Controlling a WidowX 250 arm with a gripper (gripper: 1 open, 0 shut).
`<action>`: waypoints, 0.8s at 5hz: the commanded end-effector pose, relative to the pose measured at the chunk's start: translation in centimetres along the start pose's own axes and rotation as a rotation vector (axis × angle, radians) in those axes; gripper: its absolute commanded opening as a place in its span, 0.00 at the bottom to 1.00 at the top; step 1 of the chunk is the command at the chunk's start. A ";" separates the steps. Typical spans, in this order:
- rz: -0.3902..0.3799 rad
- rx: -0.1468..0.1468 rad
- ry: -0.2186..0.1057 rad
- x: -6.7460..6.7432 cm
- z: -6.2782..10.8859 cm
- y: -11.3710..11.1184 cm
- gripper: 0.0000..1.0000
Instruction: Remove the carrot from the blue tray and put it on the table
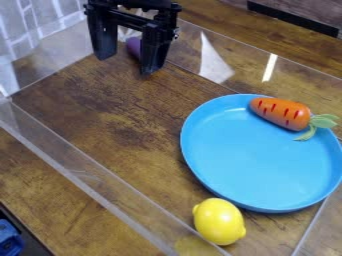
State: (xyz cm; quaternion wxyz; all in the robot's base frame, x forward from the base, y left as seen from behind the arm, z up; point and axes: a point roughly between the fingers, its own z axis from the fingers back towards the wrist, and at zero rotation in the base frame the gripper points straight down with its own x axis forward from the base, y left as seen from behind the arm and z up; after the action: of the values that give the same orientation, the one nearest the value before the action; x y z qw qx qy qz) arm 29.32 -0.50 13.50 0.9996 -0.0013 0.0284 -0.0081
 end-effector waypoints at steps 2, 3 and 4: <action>0.009 -0.015 0.020 1.0 -1.1 -1.4 1.00; 0.033 -0.041 -0.005 2.8 -0.8 -3.4 1.00; 0.049 -0.064 -0.038 4.8 -1.1 -5.7 1.00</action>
State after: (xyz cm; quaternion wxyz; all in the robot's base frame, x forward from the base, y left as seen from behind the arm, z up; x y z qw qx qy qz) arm 33.25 -5.82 10.05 0.9985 -0.0276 0.0430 0.0216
